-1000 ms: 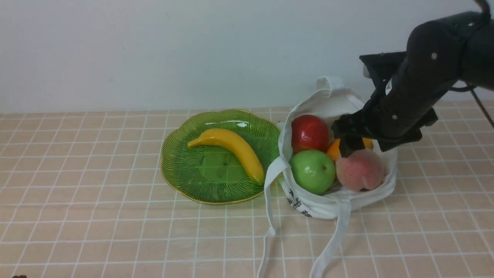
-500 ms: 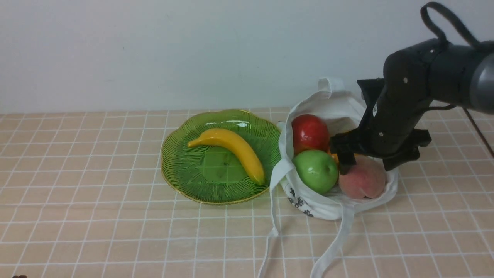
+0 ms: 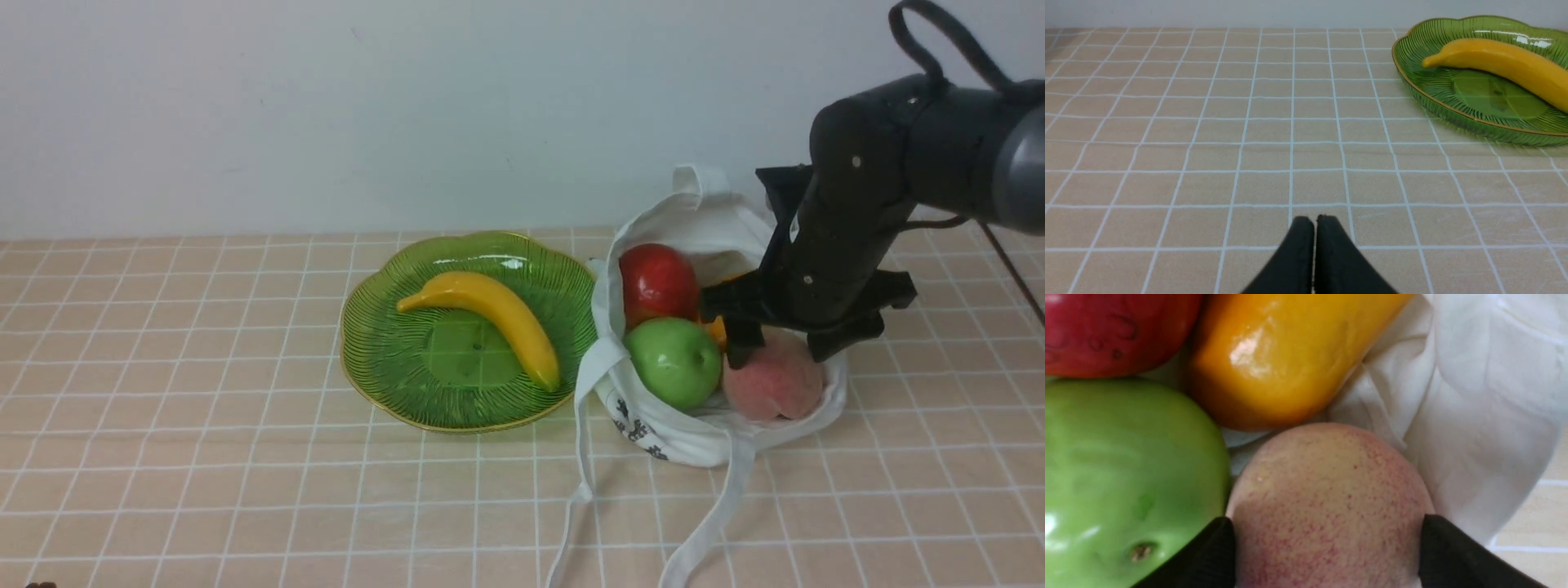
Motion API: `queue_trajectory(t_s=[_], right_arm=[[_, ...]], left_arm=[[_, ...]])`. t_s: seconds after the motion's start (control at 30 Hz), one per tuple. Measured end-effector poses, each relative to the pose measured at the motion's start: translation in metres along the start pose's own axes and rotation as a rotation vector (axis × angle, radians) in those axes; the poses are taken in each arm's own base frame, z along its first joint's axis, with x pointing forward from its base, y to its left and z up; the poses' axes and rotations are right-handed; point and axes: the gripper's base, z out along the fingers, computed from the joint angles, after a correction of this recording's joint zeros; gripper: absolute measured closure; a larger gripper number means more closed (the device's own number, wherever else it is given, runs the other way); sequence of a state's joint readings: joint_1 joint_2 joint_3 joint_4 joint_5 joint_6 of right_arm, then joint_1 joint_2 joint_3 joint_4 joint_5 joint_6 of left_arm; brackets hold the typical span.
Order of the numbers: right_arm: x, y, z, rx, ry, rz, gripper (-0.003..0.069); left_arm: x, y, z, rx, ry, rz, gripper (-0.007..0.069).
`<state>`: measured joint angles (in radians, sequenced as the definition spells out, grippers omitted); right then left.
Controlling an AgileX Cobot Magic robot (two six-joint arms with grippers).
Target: Take the fruit out of the bag on the brown coffee tablecloth and place them on the plate.
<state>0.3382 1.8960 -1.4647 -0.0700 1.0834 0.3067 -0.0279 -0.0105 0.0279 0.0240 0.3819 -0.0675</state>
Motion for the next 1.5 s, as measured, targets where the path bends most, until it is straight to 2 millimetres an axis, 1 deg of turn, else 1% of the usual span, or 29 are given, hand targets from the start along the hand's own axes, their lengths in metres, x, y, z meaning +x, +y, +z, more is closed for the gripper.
queue_trajectory(t_s=[0.07, 0.17, 0.2, 0.23, 0.27, 0.3, 0.33, 0.37, 0.4, 0.43, 0.5, 0.53, 0.57, 0.6, 0.63, 0.67, 0.7, 0.73, 0.83, 0.87, 0.97, 1.03, 1.1, 1.17, 1.2, 1.23, 1.33, 1.43, 1.5], right_arm=[[-0.001, -0.001, -0.011, 0.001, -0.009, -0.004, 0.0143], [-0.003, -0.003, -0.035, 0.001, -0.025, -0.019, 0.0143], [-0.004, -0.004, -0.054, -0.003, -0.047, -0.027, 0.0143], [-0.005, -0.004, -0.056, -0.004, -0.054, -0.029, 0.0143], [-0.008, -0.004, -0.074, -0.019, -0.094, -0.036, 0.0143], [-0.01, -0.003, -0.084, -0.033, -0.121, -0.038, 0.0143], [-0.012, -0.001, -0.103, -0.076, -0.166, -0.04, 0.0143], [-0.012, -0.001, -0.105, -0.083, -0.171, -0.04, 0.0143], [-0.013, 0.001, -0.113, -0.113, -0.185, -0.04, 0.0143], [-0.012, 0.01, -0.124, -0.2, -0.2, -0.058, 0.0143], [-0.011, 0.023, -0.128, -0.288, -0.209, -0.094, 0.0143], [-0.012, 0.033, -0.127, -0.341, -0.221, -0.123, 0.0143], [-0.011, 0.035, -0.128, -0.352, -0.227, -0.129, 0.0143], [-0.013, 0.043, -0.126, -0.383, -0.246, -0.146, 0.0143], [-0.018, 0.062, -0.119, -0.452, -0.291, -0.182, 0.0143], [-0.023, 0.079, -0.106, -0.483, -0.335, -0.21, 0.0143], [-0.025, 0.09, -0.098, -0.496, -0.352, -0.228, 0.0143], [-0.026, 0.094, -0.094, -0.498, -0.361, -0.239, 0.0143], [-0.03, 0.127, -0.056, -0.502, -0.4, -0.302, 0.0143], [-0.03, 0.133, -0.05, -0.501, -0.403, -0.316, 0.0143], [-0.026, 0.155, -0.02, -0.496, -0.394, -0.359, 0.0143], [-0.024, 0.162, -0.003, -0.48, -0.389, -0.38, 0.0143], [-0.025, 0.163, 0.003, -0.468, -0.389, -0.387, 0.0143], [-0.026, 0.162, 0.011, -0.434, -0.394, -0.415, 0.0099], [-0.026, 0.162, 0.011, -0.434, -0.394, -0.415, 0.0093], [-0.027, 0.161, 0.012, -0.416, -0.4, -0.433, 0.0044], [-0.029, 0.16, 0.009, -0.396, -0.411, -0.459, -0.0015], [-0.03, 0.159, 0.006, -0.38, -0.402, -0.483, -0.0028], [-0.032, 0.158, -0.001, -0.359, -0.384, -0.514, -0.0031]], left_arm=[[0.0, 0.0, 0.0, 0.0, 0.0, 0.0, 0.0632], [0.0, 0.0, 0.0, 0.0, 0.0, 0.0, 0.0632], [0.0, 0.0, 0.0, 0.0, 0.0, 0.0, 0.0632], [0.0, 0.0, 0.0, 0.0, 0.0, 0.0, 0.0632], [0.0, 0.0, 0.0, 0.0, 0.0, 0.0, 0.0632], [0.0, 0.0, 0.0, 0.0, 0.0, 0.0, 0.0632], [0.0, 0.0, 0.0, 0.0, 0.0, 0.0, 0.0632], [0.0, 0.0, 0.0, 0.0, 0.0, 0.0, 0.0632], [0.0, 0.0, 0.0, 0.0, 0.0, 0.0, 0.0632], [0.0, 0.0, 0.0, 0.0, 0.0, 0.0, 0.0632], [0.0, 0.0, 0.0, 0.0, 0.0, 0.0, 0.0632], [0.0, 0.0, 0.0, 0.0, 0.0, 0.0, 0.0632], [0.0, 0.0, 0.0, 0.0, 0.0, 0.0, 0.0632], [0.0, 0.0, 0.0, 0.0, 0.0, 0.0, 0.0632], [0.0, 0.0, 0.0, 0.0, 0.0, 0.0, 0.0632], [0.0, 0.0, 0.0, 0.0, 0.0, 0.0, 0.0632], [0.0, 0.0, 0.0, 0.0, 0.0, 0.0, 0.0632], [0.0, 0.0, 0.0, 0.0, 0.0, 0.0, 0.0632], [0.0, 0.0, 0.0, 0.0, 0.0, 0.0, 0.0632], [0.0, 0.0, 0.0, 0.0, 0.0, 0.0, 0.0632], [0.0, 0.0, 0.0, 0.0, 0.0, 0.0, 0.0632], [0.0, 0.0, 0.0, 0.0, 0.0, 0.0, 0.0632], [0.0, 0.0, 0.0, 0.0, 0.0, 0.0, 0.0632], [0.0, 0.0, 0.0, 0.0, 0.0, 0.0, 0.0632], [0.0, 0.0, 0.0, 0.0, 0.0, 0.0, 0.0632], [0.0, 0.0, 0.0, 0.0, 0.0, 0.0, 0.0632], [0.0, 0.0, 0.0, 0.0, 0.0, 0.0, 0.0632], [0.0, 0.0, 0.0, 0.0, 0.0, 0.0, 0.0632], [0.0, 0.0, 0.0, 0.0, 0.0, 0.0, 0.0632]])
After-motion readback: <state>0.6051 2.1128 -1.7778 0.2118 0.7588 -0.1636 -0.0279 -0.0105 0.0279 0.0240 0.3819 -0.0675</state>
